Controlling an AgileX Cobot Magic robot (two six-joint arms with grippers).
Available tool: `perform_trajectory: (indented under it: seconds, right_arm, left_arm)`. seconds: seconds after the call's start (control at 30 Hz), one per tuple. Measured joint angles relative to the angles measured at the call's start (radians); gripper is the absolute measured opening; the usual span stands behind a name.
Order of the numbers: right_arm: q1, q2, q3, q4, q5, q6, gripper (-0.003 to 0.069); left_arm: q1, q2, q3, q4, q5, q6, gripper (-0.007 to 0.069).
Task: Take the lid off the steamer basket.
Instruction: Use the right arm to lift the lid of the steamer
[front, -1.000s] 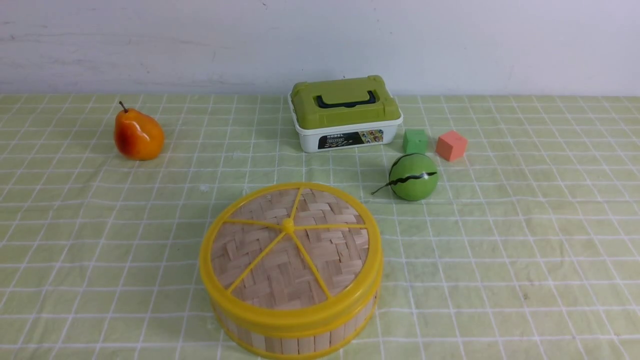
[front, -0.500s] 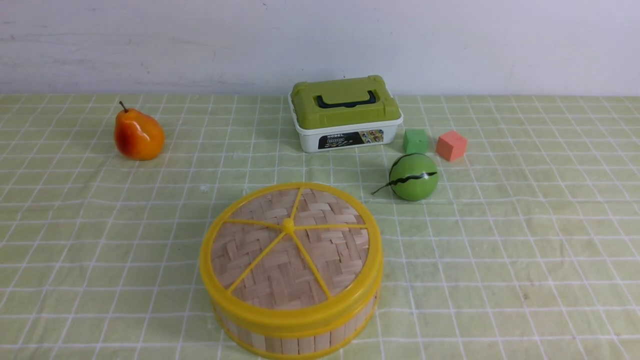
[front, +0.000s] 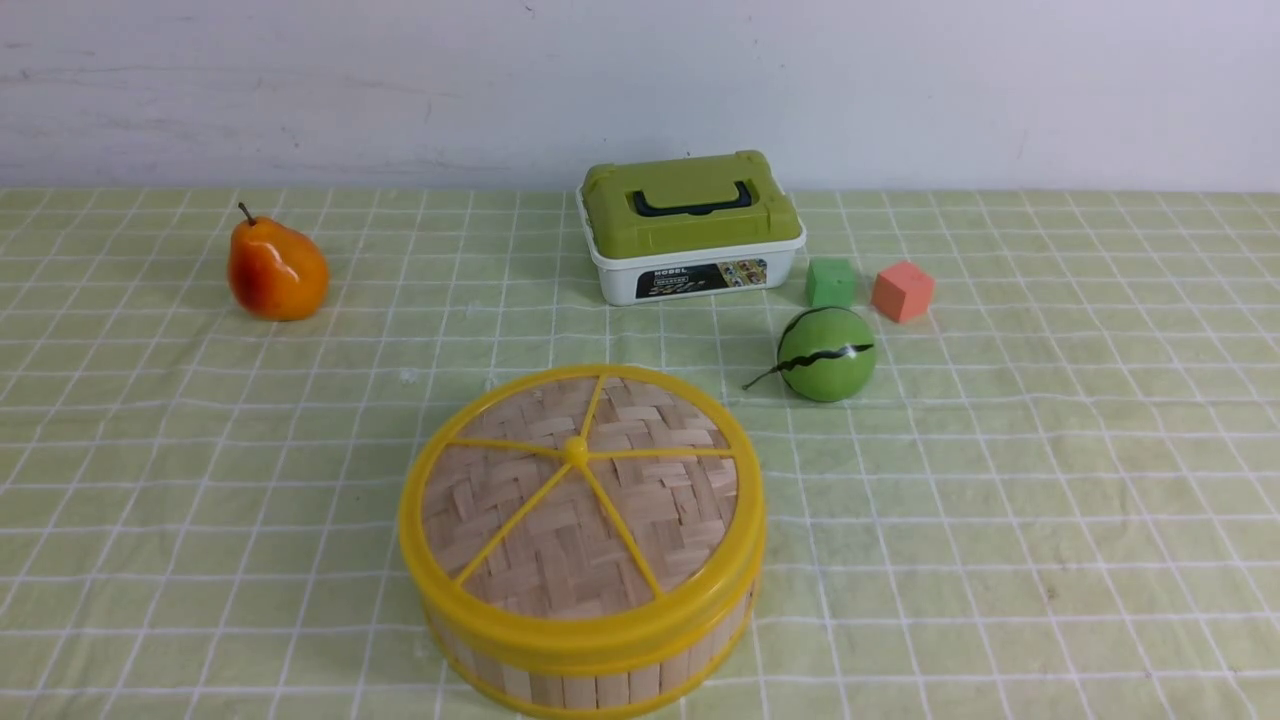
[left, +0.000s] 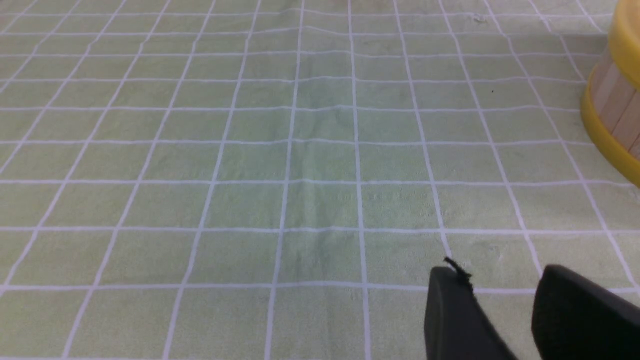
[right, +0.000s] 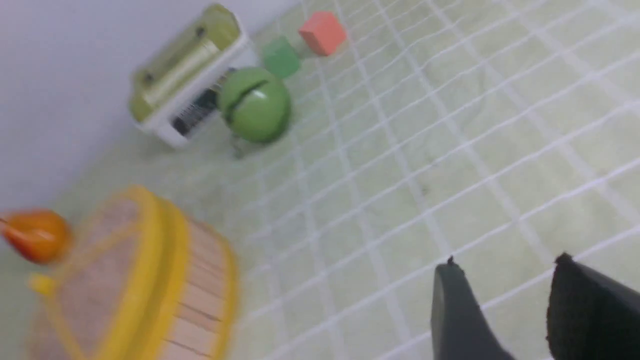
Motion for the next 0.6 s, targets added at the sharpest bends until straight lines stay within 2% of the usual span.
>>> perform_trajectory:
  seconds: [0.03,0.13,0.47,0.53,0.57,0.6]
  right_arm:
    - [0.0,0.0,0.001,0.105,-0.009,0.056,0.0241]
    - [0.0,0.0,0.001,0.182,-0.06,0.067,0.0241]
    - [0.0,0.0,0.0,0.147,-0.103,-0.05,0.0241]
    - [-0.001,0.001,-0.051,0.116,-0.058,-0.141,0.0218]
    - [-0.001,0.02,-0.1,0.093,-0.008,-0.187,0.0179]
    - [-0.001,0.026,-0.112,0.088,0.001,-0.194,0.0171]
  left_arm:
    - [0.0,0.0,0.0,0.0,0.0,0.0,0.0239]
    - [0.0,0.0,0.0,0.0,0.0,0.0,0.0239]
    - [0.0,0.0,0.0,0.0,0.0,0.0,0.0239]
    - [0.0,0.0,0.0,0.0,0.0,0.0,0.0239]
    - [0.0,0.0,0.0,0.0,0.0,0.0,0.0239]
    - [0.0,0.0,0.0,0.0,0.0,0.0,0.0239]
